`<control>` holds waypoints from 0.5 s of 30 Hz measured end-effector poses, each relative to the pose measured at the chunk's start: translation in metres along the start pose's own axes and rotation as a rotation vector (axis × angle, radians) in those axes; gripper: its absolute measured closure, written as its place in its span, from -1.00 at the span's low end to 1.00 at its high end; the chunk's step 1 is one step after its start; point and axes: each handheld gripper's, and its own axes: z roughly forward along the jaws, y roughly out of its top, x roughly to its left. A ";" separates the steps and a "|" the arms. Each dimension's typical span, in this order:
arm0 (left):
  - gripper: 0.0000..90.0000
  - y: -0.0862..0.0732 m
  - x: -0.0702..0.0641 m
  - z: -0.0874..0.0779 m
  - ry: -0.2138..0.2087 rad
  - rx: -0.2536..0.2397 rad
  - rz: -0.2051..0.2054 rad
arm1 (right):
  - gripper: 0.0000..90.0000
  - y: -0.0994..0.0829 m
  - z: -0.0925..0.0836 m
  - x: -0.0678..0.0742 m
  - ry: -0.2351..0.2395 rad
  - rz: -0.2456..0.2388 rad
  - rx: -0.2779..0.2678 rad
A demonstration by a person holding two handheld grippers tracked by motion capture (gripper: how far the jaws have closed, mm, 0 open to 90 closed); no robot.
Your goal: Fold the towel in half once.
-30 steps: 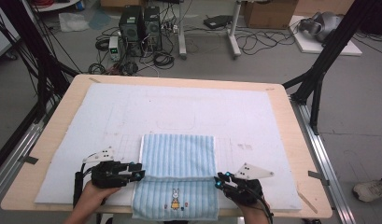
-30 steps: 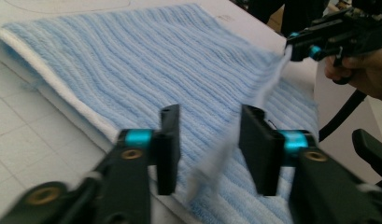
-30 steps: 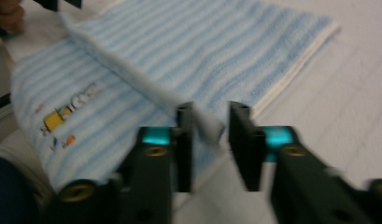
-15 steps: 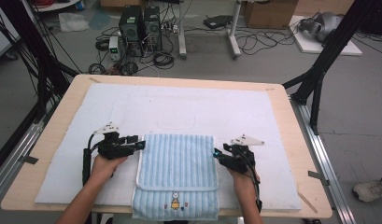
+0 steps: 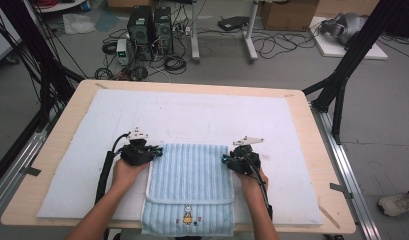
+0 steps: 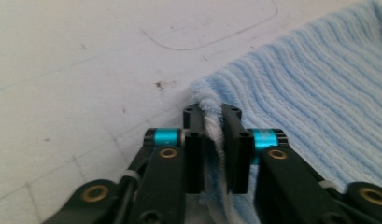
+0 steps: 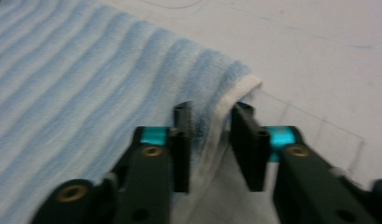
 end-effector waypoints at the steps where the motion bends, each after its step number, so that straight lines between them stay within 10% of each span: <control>1: 0.85 0.000 0.001 0.000 -0.005 0.000 -0.015 | 0.86 0.000 0.000 0.002 0.020 -0.009 0.001; 6: 0.87 0.002 0.009 0.001 -0.028 -0.022 -0.094 | 0.91 -0.001 0.001 -0.008 0.085 0.045 -0.008; 15: 0.86 0.019 0.027 0.011 -0.062 -0.045 -0.174 | 0.91 0.011 0.012 -0.021 0.045 0.073 -0.051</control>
